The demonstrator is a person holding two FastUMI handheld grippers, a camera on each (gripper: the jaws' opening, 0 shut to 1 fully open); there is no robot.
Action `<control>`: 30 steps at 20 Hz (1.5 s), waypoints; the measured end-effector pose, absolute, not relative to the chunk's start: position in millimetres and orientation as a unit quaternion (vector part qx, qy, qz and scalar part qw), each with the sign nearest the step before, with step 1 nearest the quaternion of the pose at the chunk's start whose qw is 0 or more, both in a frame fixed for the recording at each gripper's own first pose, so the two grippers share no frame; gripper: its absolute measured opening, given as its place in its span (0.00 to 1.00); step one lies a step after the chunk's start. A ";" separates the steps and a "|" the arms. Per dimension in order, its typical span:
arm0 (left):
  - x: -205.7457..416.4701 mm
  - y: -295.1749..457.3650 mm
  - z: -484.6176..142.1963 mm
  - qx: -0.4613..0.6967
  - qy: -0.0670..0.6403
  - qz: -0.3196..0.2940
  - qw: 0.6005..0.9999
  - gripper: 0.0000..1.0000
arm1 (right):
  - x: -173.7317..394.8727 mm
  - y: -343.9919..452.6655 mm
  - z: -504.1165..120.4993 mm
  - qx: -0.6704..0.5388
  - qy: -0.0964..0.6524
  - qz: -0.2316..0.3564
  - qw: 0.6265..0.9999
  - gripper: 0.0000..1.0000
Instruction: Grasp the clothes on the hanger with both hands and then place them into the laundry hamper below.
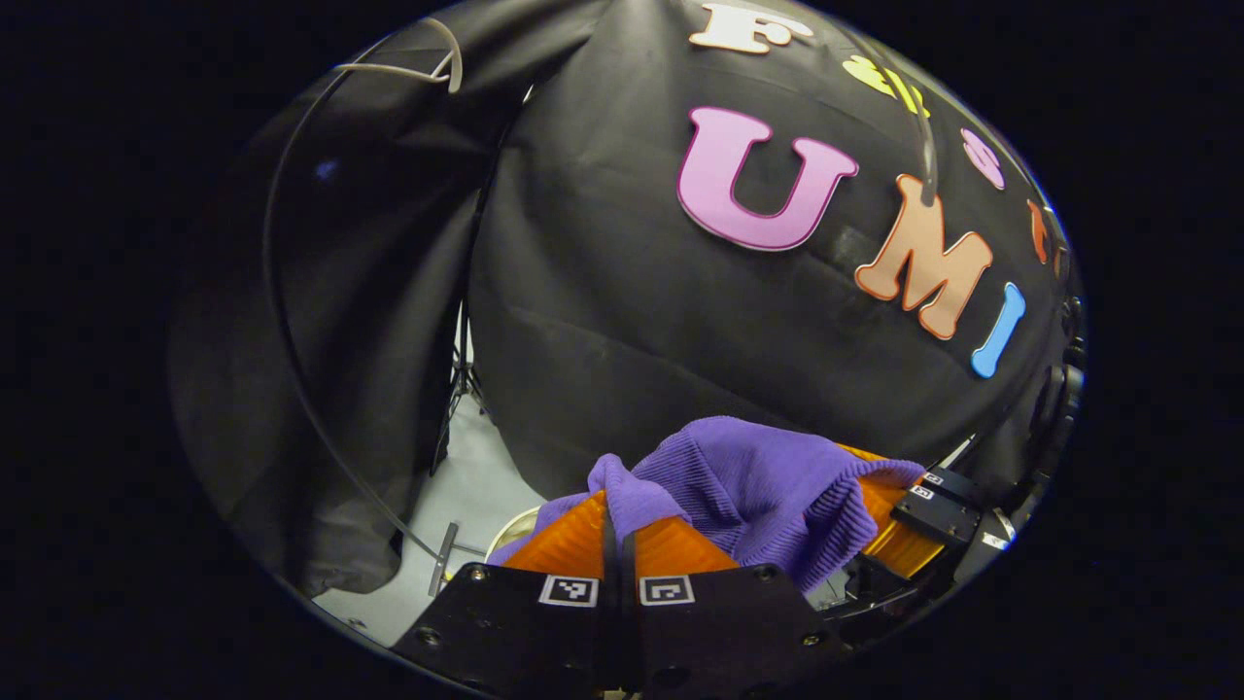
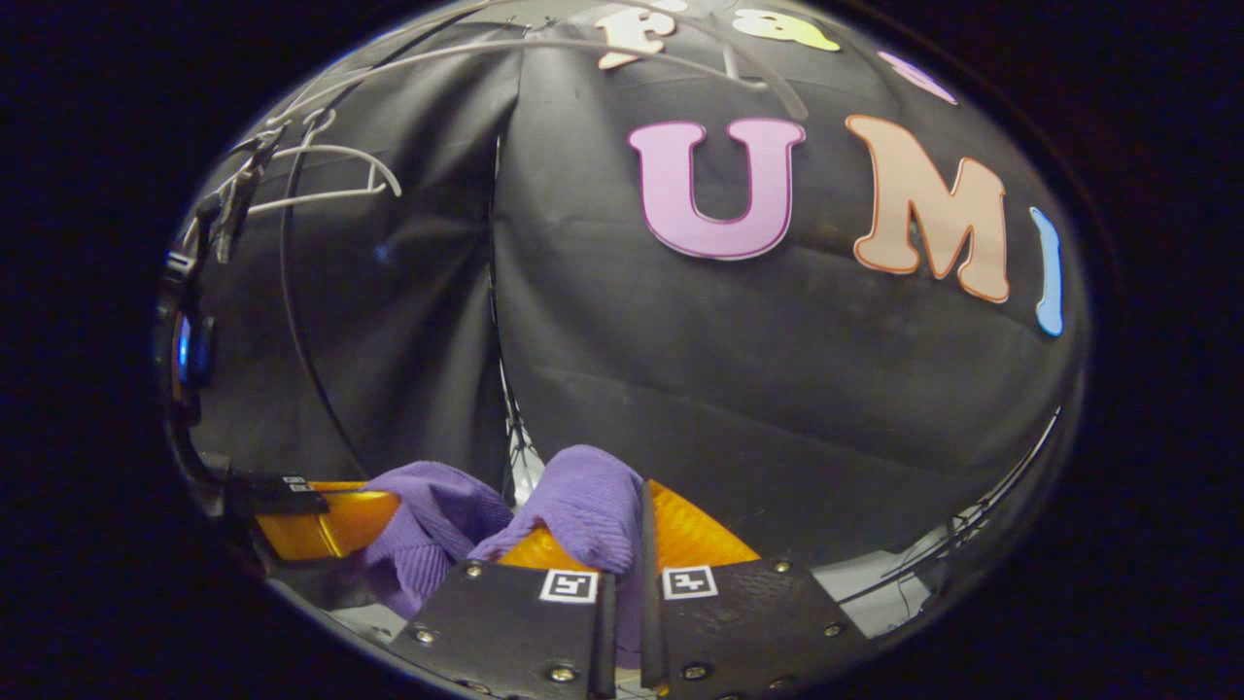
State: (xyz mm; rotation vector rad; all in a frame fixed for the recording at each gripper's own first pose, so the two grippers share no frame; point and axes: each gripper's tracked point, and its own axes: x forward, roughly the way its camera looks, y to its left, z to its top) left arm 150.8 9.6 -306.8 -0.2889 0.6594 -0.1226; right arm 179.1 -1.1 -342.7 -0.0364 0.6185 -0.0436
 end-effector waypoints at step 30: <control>114.5 -32.6 -445.6 -0.151 0.486 -0.063 0.859 0.36 | 132.7 -24.2 -428.3 -0.007 0.407 -0.043 0.912 0.10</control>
